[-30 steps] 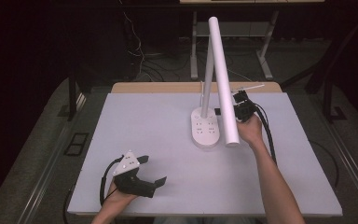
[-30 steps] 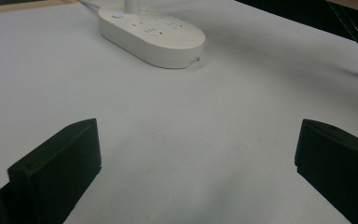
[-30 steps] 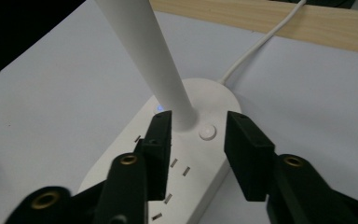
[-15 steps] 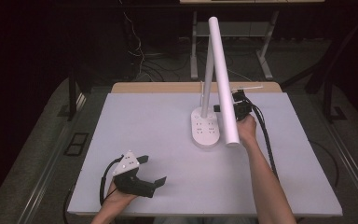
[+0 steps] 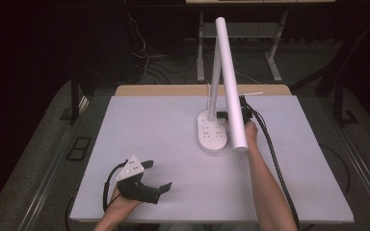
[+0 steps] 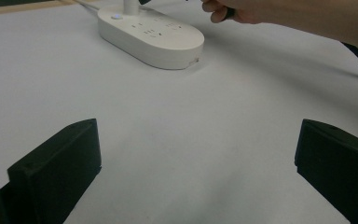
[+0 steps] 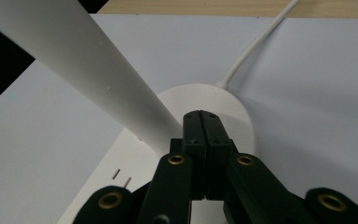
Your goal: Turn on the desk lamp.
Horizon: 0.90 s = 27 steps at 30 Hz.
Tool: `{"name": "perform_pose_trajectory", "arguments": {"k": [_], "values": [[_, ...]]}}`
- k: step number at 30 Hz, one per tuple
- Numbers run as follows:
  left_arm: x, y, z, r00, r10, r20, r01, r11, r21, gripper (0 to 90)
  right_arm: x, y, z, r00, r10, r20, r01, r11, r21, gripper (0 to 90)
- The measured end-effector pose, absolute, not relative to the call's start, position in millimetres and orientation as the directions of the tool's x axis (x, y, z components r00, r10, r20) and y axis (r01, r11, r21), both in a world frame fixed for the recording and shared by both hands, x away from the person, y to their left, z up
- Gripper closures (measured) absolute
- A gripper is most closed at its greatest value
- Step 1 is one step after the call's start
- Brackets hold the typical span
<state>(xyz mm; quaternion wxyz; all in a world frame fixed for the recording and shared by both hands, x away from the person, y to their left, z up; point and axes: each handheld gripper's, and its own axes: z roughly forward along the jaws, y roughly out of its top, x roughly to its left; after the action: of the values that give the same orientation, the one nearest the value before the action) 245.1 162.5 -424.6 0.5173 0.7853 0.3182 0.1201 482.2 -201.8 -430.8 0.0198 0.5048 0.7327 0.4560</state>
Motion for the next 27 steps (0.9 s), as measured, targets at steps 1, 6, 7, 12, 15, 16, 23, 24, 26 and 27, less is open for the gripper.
{"name": "perform_pose_trajectory", "arguments": {"k": [1,6,7,12,15,16,23,24,26,27], "values": [[245.2,162.8,-424.6,0.769,0.624,-0.14,0.375,-0.263,0.889,0.0,482.8,-201.5,-432.0,-0.489,0.759,0.43,0.721,0.073,0.689,89.1],[245.5,163.0,-424.8,0.768,0.625,-0.14,0.375,-0.262,0.889,0.0,483.9,-201.4,-435.6,-0.487,0.764,0.424,0.724,0.081,0.685,89.1],[245.5,163.0,-424.7,0.769,0.624,-0.139,0.375,-0.264,0.889,0.0,483.8,-201.2,-435.4,-0.486,0.765,0.422,0.723,0.081,0.686,89.1],[245.0,162.5,-424.8,0.767,0.625,-0.141,0.379,-0.264,0.887,0.0,483.6,-202.4,-436.6,-0.495,0.756,0.429,0.723,0.085,0.686,89.2],[244.7,162.1,-424.7,0.767,0.626,-0.139,0.378,-0.267,0.887,0.0,484.2,-204.0,-437.7,-0.498,0.749,0.437,0.724,0.081,0.685,89.3],[244.6,162.2,-424.7,0.767,0.626,-0.138,0.377,-0.267,0.887,0.0,484.0,-204.4,-438.1,-0.497,0.749,0.439,0.724,0.079,0.685,89.3],[244.4,161.6,-424.8,0.769,0.624,-0.137,0.374,-0.267,0.888,0.0,480.7,-206.3,-444.8,-0.477,0.742,0.471,0.718,0.021,0.695,89.5],[244.3,161.6,-424.7,0.77,0.624,-0.136,0.374,-0.268,0.888,0.0,480.8,-207.3,-446.3,-0.476,0.736,0.481,0.717,0.008,0.697,89.5],[244.1,161.6,-424.5,0.77,0.624,-0.136,0.374,-0.268,0.888,0.0,479.9,-208.2,-447.9,-0.471,0.73,0.494,0.718,-0.007,0.696,89.5],[244.1,161.4,-424.7,0.769,0.624,-0.137,0.374,-0.266,0.888,0.0,479.6,-208.0,-447.9,-0.47,0.731,0.495,0.718,-0.01,0.696,89.4]]}}
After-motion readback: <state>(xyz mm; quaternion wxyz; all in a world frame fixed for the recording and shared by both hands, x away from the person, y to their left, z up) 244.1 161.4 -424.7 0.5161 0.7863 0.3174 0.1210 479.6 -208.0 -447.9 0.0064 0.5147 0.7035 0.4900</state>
